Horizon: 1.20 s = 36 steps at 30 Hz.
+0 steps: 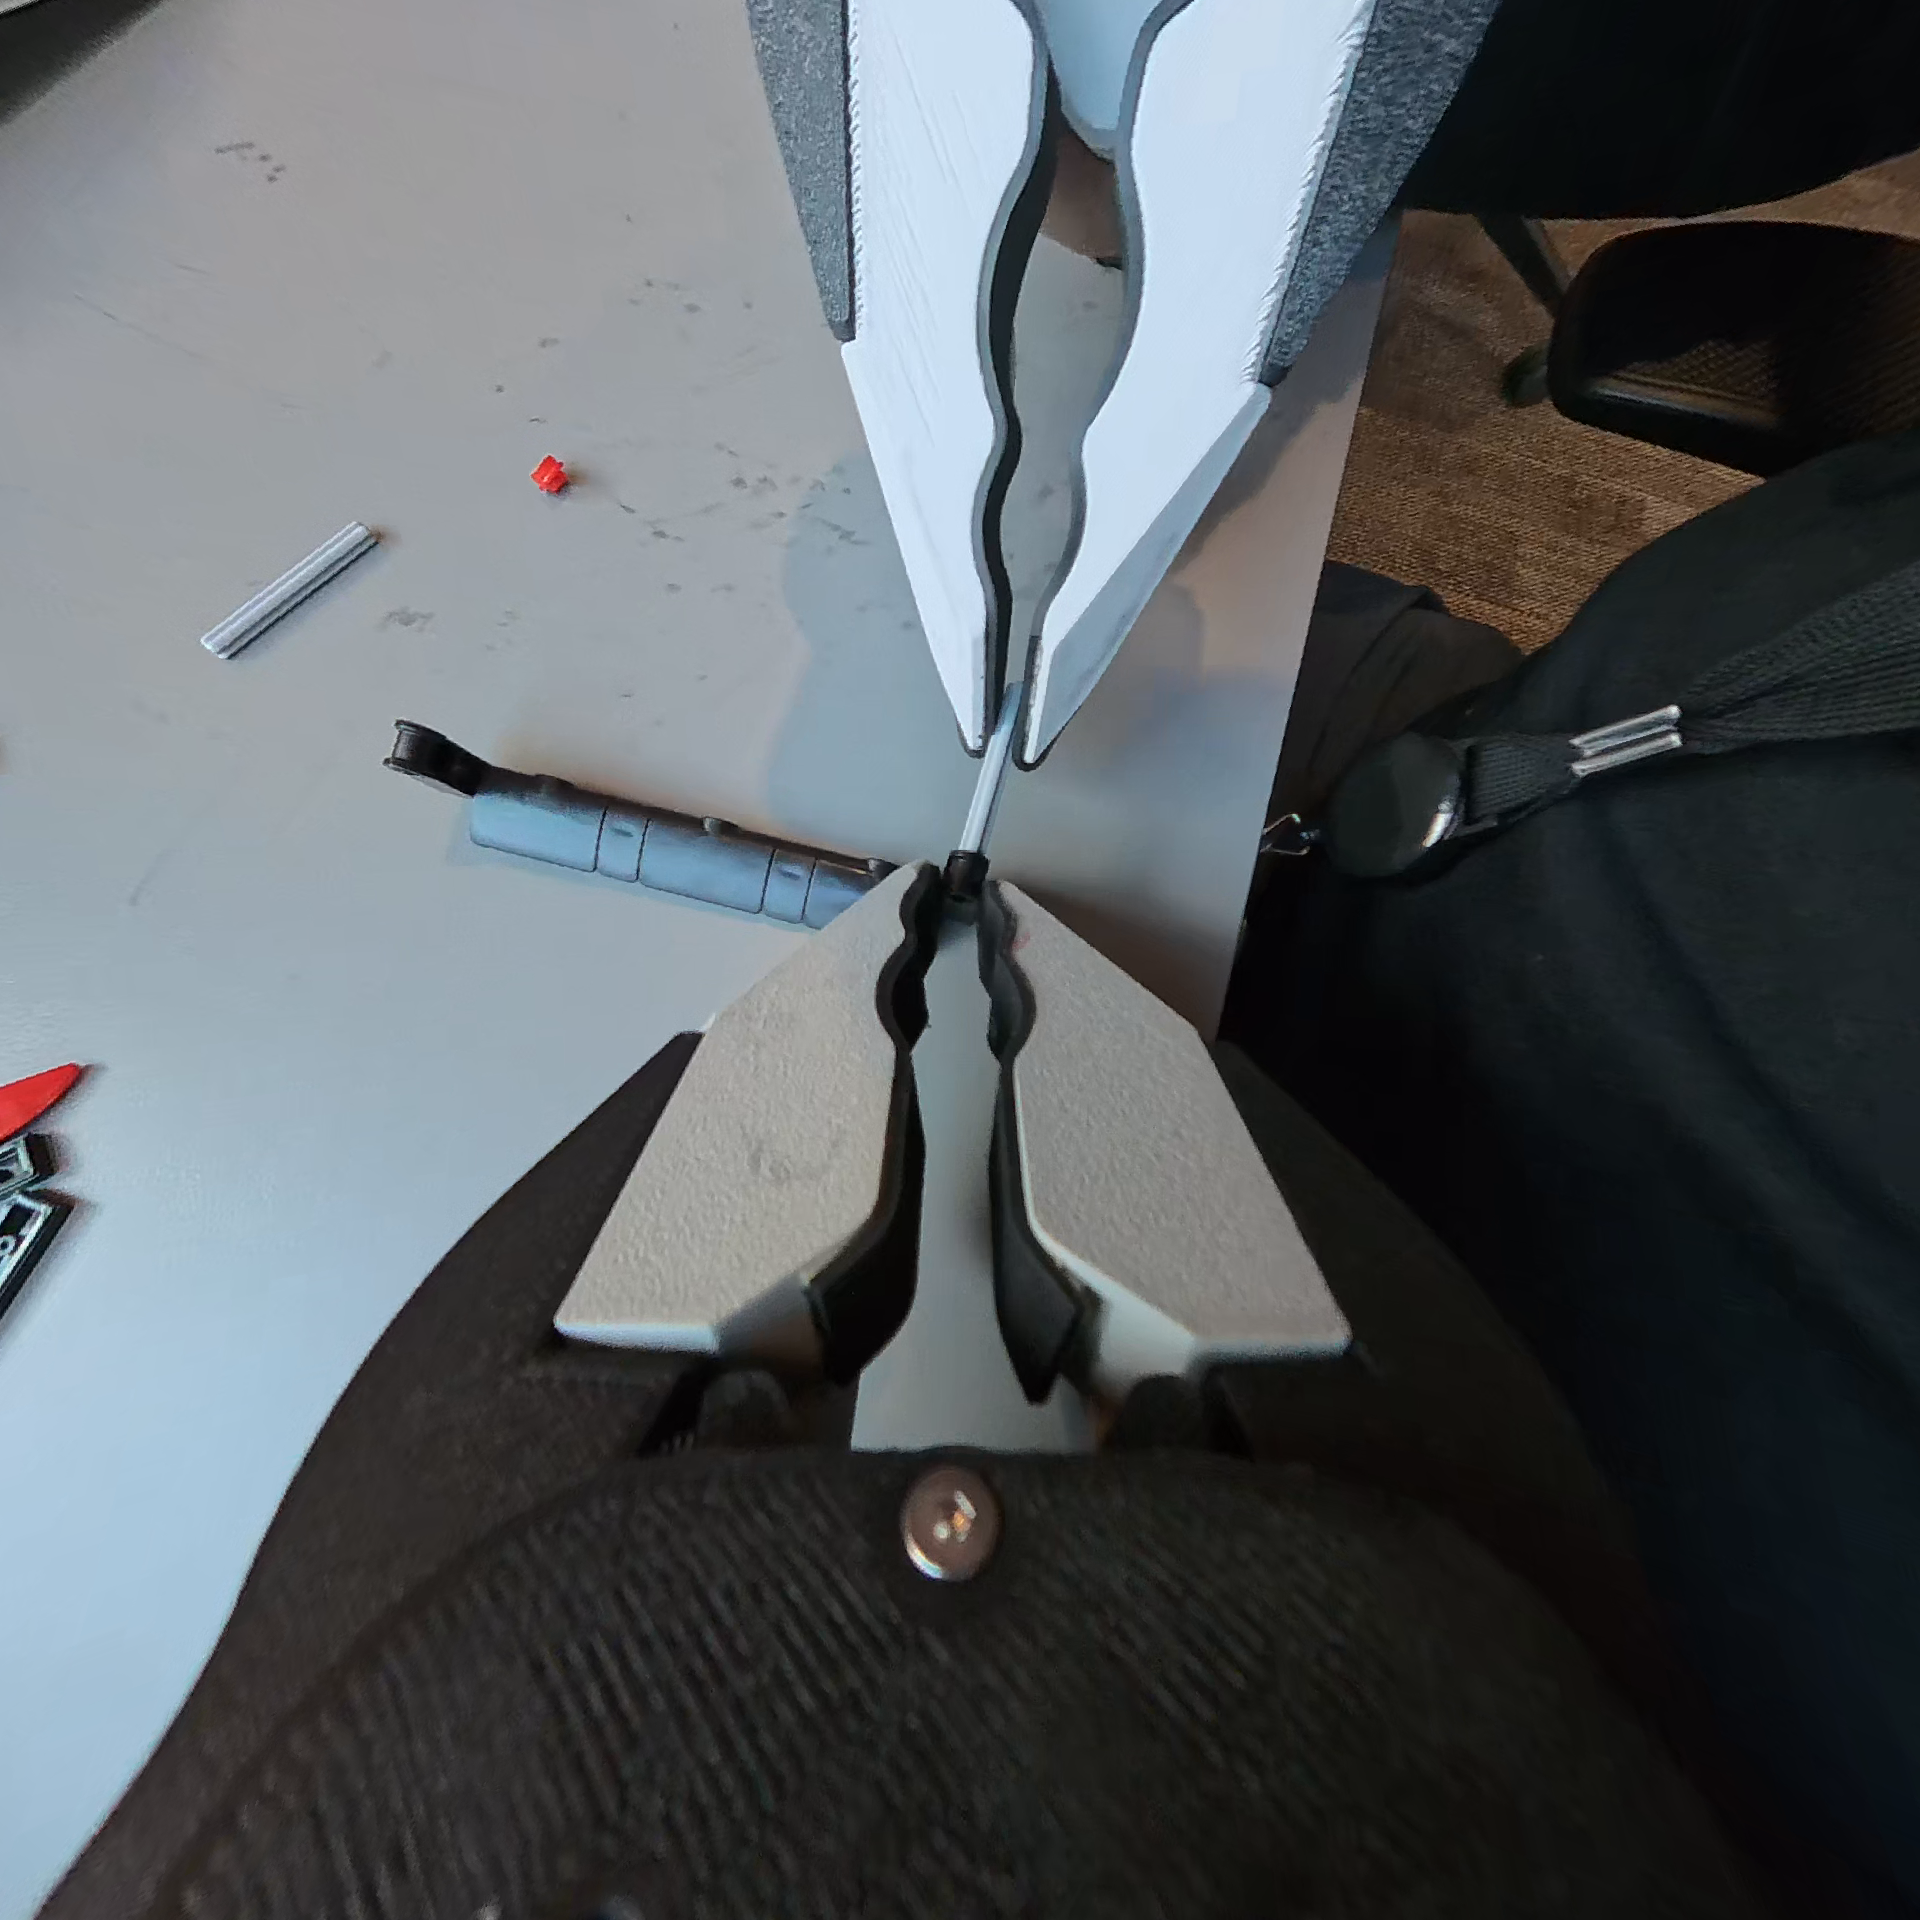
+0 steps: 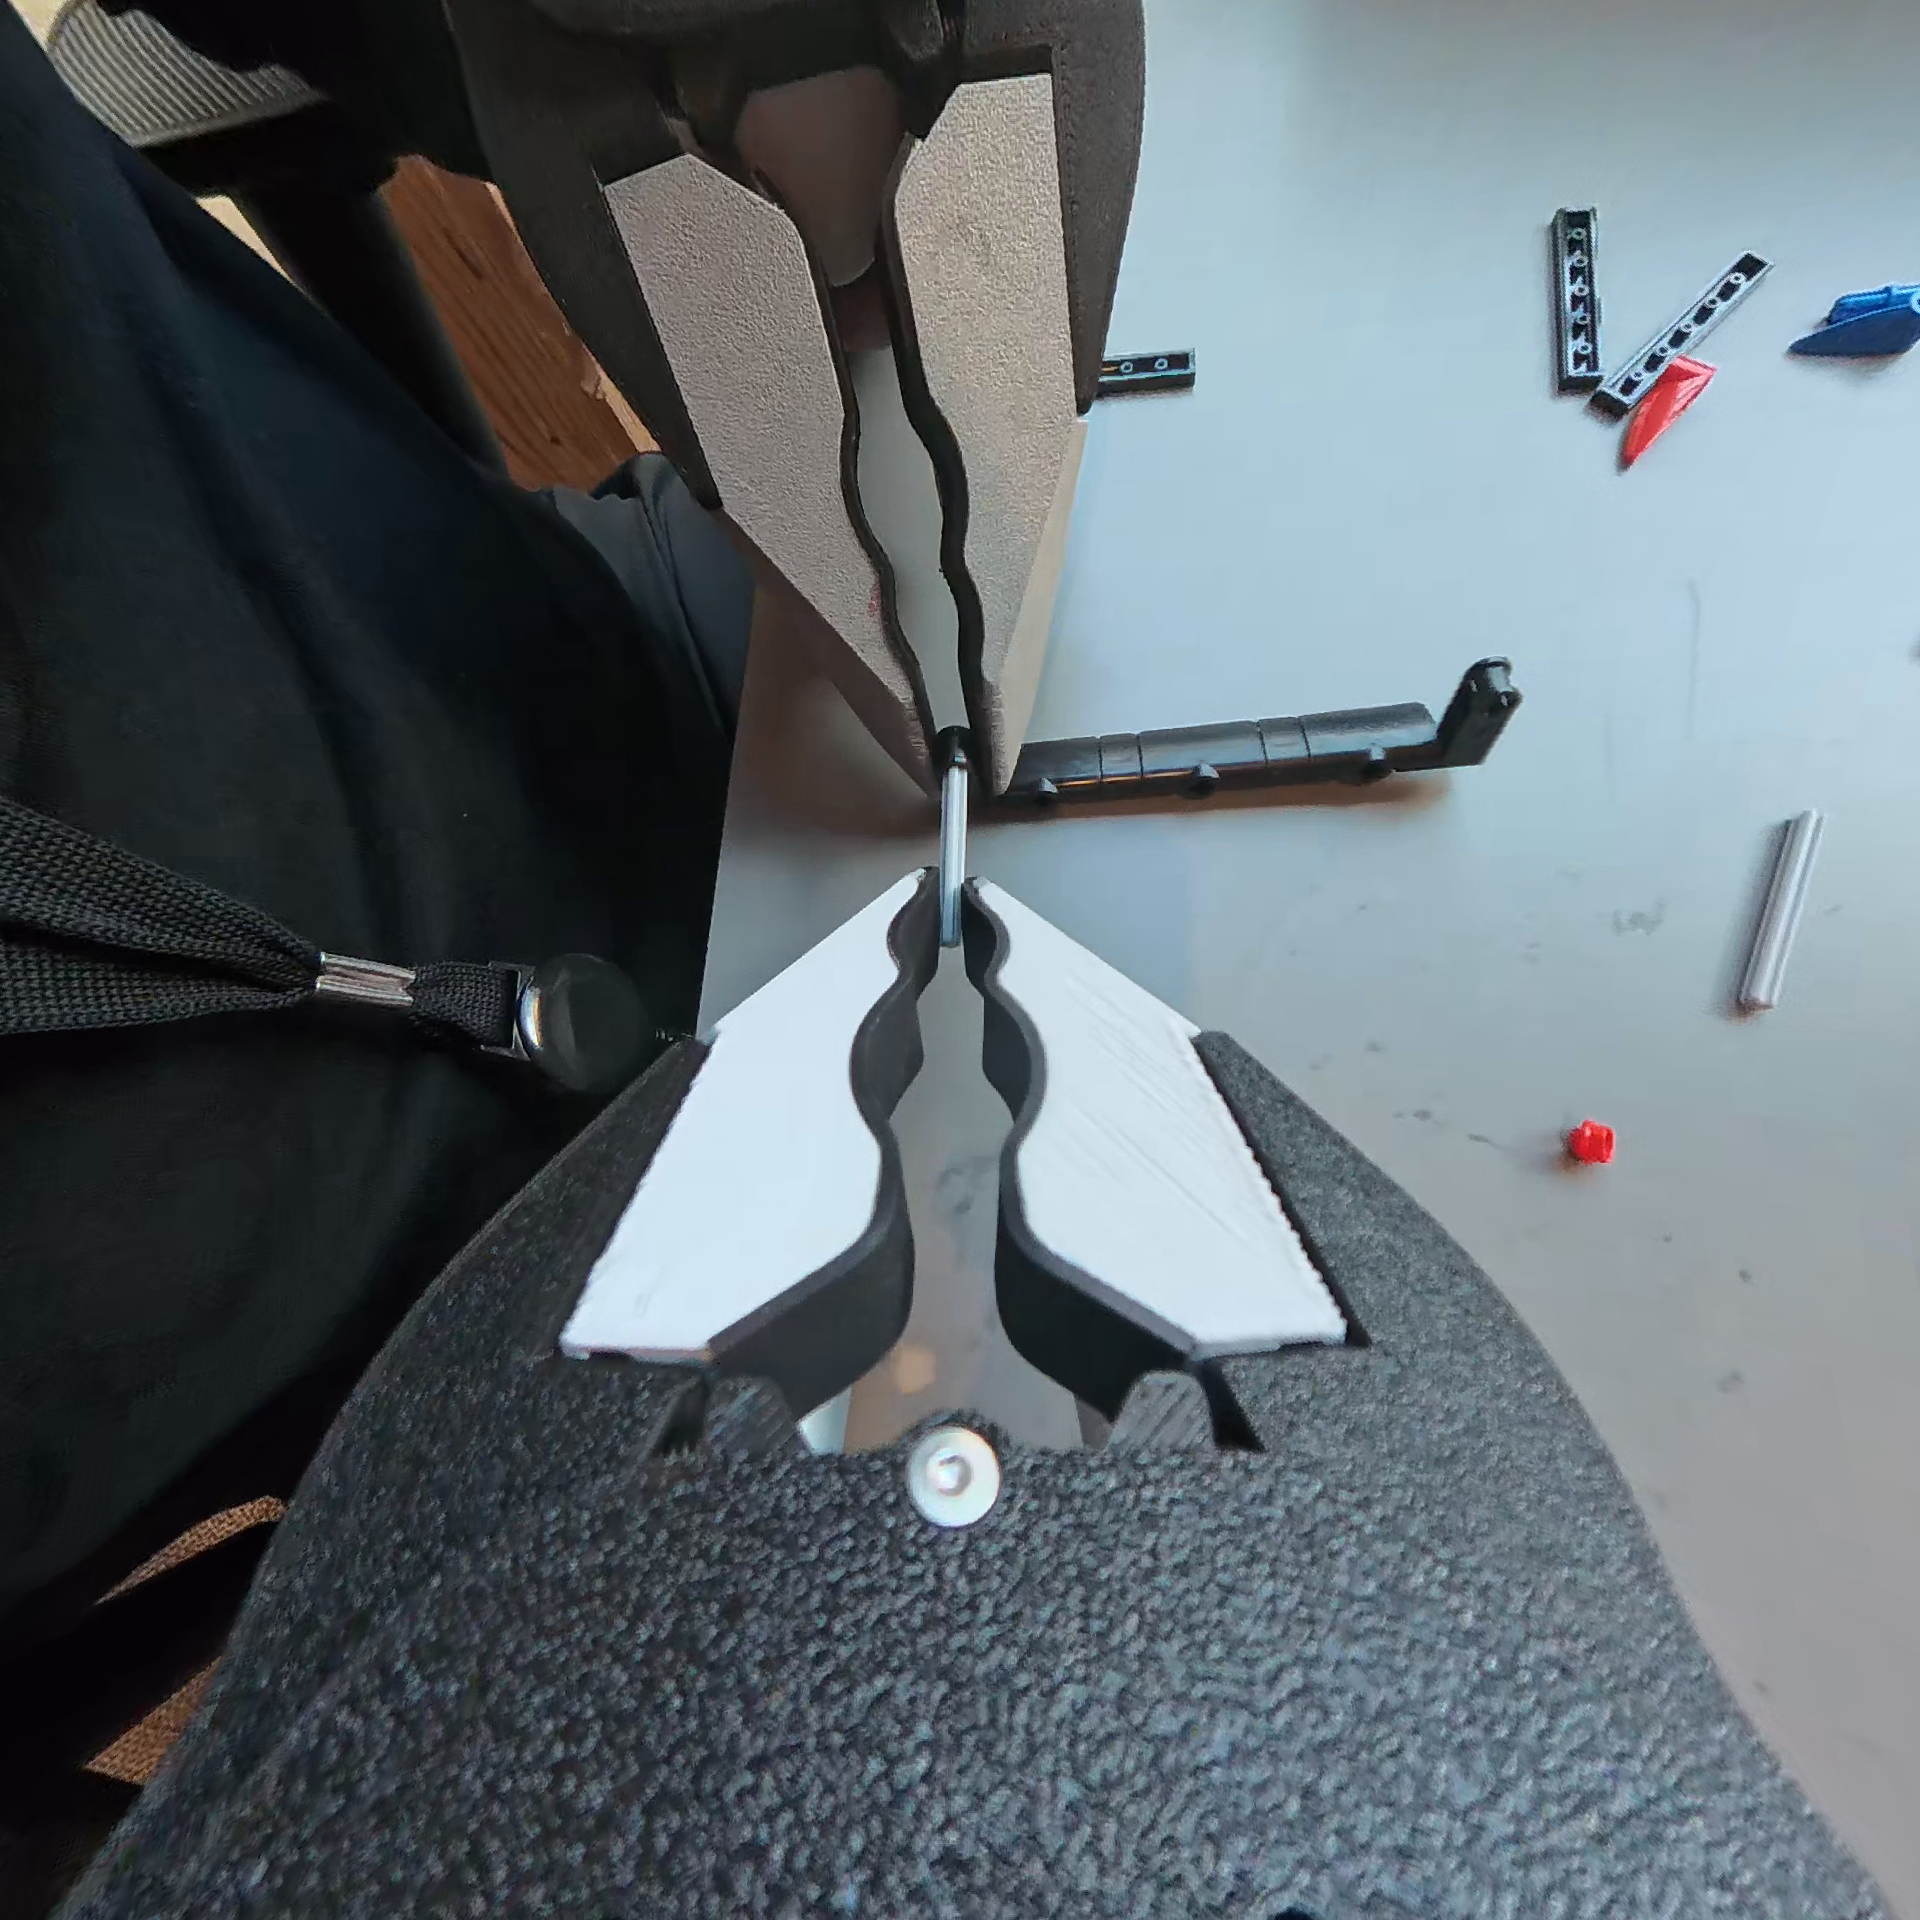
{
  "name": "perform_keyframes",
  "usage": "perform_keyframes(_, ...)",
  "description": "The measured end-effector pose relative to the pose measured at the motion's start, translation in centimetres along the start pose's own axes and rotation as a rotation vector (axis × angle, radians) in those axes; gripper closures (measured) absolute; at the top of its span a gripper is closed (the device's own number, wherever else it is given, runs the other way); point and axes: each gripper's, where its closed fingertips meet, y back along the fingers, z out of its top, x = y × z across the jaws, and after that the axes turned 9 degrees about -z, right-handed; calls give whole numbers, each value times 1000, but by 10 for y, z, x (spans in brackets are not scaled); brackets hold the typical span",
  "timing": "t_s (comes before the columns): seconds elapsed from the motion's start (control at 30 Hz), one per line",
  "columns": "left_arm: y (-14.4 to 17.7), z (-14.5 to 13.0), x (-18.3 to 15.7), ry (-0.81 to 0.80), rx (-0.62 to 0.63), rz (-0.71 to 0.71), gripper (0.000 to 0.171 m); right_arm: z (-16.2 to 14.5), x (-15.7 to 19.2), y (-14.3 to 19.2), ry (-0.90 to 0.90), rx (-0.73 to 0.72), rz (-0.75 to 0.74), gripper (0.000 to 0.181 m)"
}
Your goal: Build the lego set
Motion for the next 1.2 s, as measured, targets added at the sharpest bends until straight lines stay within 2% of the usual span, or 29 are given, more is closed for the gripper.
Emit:
perform_keyframes(0.17,1,-1,1,-4,18,11,167,1,0,-1,11,25,-19,180)
perform_keyframes(0.33,-1,0,-4,7,54,-9,167,-4,3,2,43,159,-12,179)
perform_keyframes(0.5,3,-2,1,-9,53,14,167,-2,-3,-2,34,96,-51,177)
perform_keyframes(0.6,7,-4,7,27,38,56,167,-3,-12,3,-102,31,-84,160)
perform_keyframes(0.77,7,-3,10,111,-17,75,167,1,-20,10,-288,-76,-156,159)
perform_keyframes(0.93,6,-2,10,95,-19,88,166,-8,-16,0,-196,-41,-188,177)
perform_keyframes(1.03,9,-6,9,88,-14,88,166,-9,-18,-1,-170,-33,-171,165)
perform_keyframes(1.1,12,-8,10,92,-18,96,167,-11,-21,-2,-152,-18,-178,164)
perform_keyframes(1.2,15,-10,12,102,-30,105,167,-20,-49,7,-186,-3,-317,171)
